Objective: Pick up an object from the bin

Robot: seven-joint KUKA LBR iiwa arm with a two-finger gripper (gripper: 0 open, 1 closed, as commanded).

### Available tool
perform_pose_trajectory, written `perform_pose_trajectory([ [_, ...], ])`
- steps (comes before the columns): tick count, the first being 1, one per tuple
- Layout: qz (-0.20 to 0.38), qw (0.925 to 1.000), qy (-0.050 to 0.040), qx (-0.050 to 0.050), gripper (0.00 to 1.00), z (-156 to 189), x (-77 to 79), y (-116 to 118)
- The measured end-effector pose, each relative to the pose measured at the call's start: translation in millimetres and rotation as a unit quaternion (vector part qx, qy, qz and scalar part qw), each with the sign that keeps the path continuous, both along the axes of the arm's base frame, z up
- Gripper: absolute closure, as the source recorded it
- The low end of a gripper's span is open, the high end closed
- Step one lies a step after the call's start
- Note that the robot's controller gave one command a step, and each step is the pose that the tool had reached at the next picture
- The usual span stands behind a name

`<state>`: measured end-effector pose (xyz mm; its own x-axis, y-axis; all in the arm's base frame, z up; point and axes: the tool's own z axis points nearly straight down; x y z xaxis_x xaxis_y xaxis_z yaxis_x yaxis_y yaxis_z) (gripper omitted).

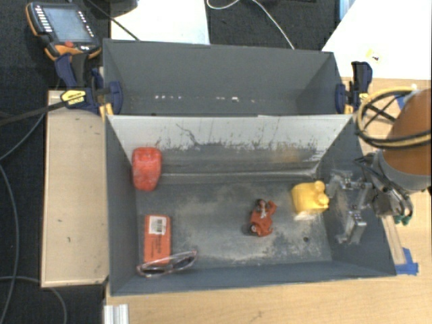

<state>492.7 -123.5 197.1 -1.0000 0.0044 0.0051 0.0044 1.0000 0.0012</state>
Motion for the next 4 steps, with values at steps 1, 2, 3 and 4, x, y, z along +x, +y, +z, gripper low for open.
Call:
perform_pose_trajectory([
  [1, 0.004, 1.0000, -0.0041, -0.001, 0.00, 4.2, 1.9, 0.7],
  [2, 0.093, 0.9956, -0.0067, 0.000, 0.00, -126.8, 73.2, -16.2],
  [3, 0.069, 0.9976, -0.0062, -0.001, 0.00, -39.6, 98.0, -15.7],
  [4, 0.093, 0.9956, -0.0082, 0.000, 0.00, -126.1, 74.0, -16.0],
])
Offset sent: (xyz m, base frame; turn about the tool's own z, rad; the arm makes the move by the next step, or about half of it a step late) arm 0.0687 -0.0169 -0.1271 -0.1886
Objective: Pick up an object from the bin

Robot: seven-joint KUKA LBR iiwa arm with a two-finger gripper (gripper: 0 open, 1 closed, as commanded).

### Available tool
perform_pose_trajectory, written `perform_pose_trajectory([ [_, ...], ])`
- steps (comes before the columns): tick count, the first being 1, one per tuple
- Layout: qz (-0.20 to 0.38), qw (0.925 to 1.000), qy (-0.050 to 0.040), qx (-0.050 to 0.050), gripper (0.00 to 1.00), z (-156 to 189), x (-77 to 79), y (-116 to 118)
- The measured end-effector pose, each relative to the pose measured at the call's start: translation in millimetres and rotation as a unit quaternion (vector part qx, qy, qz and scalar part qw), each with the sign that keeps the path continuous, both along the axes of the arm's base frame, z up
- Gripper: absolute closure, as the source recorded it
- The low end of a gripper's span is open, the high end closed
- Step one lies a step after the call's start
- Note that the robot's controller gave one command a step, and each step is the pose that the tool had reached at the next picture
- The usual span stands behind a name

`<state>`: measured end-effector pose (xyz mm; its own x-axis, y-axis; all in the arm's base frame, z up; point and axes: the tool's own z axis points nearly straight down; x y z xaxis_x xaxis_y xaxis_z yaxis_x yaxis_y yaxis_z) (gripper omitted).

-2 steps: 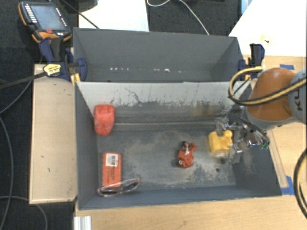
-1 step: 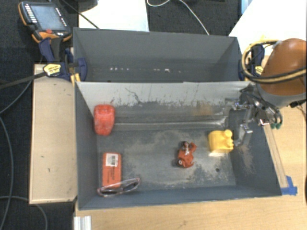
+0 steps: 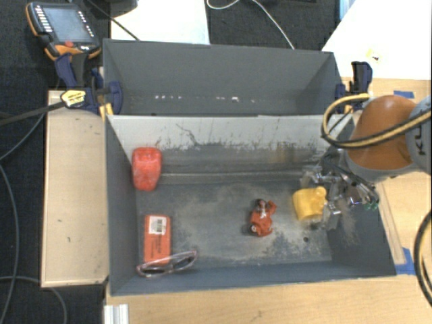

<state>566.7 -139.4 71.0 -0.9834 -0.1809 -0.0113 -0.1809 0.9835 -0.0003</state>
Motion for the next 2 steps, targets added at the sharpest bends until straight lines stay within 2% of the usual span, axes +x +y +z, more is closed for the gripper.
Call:
perform_pose_trajectory([
  [1, 0.063, 0.9980, -0.0010, -0.002, 0.00, 0.0, 20.2, -10.8],
  [2, 0.000, 1.0000, -0.0018, 0.000, 1.00, 1.2, 1.1, 0.2],
])
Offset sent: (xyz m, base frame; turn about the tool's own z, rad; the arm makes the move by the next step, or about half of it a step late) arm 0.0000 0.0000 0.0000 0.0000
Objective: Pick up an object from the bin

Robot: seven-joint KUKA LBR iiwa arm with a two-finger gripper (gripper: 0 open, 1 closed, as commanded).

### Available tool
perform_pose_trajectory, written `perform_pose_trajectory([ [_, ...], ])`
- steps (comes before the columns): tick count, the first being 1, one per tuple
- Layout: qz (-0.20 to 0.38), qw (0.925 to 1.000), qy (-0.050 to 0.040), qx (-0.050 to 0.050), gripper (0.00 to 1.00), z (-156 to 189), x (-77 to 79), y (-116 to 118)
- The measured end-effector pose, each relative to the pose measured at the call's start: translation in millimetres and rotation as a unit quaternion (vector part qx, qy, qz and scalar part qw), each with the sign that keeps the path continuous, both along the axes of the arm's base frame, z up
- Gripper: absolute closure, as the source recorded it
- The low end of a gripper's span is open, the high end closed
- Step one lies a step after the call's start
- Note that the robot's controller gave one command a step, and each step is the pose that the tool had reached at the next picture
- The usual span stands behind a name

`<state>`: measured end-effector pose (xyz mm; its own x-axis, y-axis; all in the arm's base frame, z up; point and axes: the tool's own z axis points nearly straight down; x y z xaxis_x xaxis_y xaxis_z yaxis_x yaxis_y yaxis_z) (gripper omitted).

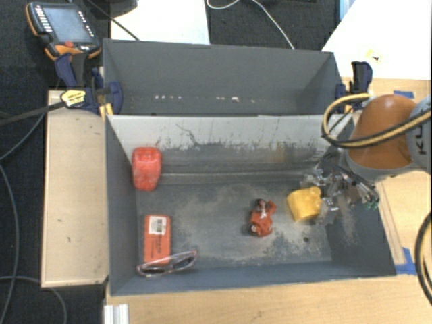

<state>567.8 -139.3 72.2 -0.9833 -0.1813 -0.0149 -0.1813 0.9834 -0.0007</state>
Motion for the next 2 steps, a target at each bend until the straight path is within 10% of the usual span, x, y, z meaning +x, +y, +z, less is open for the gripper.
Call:
perform_pose_trajectory([
  [2, 0.000, 1.0000, 0.0022, 0.001, 1.00, 3.6, -1.4, 0.4],
])
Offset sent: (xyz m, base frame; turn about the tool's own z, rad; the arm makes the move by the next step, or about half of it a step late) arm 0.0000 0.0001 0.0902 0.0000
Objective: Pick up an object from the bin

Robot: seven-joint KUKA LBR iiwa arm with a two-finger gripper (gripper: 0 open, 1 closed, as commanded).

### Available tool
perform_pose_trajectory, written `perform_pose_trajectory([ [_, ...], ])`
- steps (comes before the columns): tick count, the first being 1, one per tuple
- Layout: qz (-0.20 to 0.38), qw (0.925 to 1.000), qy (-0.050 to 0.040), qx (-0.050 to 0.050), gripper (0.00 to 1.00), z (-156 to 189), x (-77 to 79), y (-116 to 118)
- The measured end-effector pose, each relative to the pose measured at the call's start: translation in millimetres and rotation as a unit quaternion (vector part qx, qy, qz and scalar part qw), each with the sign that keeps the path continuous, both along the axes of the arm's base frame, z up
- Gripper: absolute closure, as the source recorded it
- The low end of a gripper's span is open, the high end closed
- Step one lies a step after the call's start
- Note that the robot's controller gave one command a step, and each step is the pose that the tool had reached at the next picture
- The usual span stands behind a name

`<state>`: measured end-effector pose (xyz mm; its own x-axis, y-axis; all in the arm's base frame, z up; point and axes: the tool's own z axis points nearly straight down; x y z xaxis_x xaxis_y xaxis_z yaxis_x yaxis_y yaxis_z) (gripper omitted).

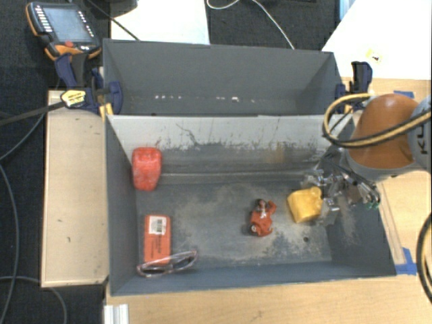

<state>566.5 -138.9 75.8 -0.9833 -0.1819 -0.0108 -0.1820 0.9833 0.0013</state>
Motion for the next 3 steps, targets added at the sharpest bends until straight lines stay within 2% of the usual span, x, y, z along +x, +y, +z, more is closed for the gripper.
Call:
perform_pose_trajectory([
  [1, 0.000, 1.0000, 0.0019, 0.001, 1.00, 20.8, -1.4, 0.5],
  [2, 0.000, 1.0000, -0.0020, 0.000, 1.00, 37.6, 1.0, 0.0],
  [3, 0.000, 1.0000, 0.0002, 0.000, 1.00, 57.7, -0.3, 0.4],
])
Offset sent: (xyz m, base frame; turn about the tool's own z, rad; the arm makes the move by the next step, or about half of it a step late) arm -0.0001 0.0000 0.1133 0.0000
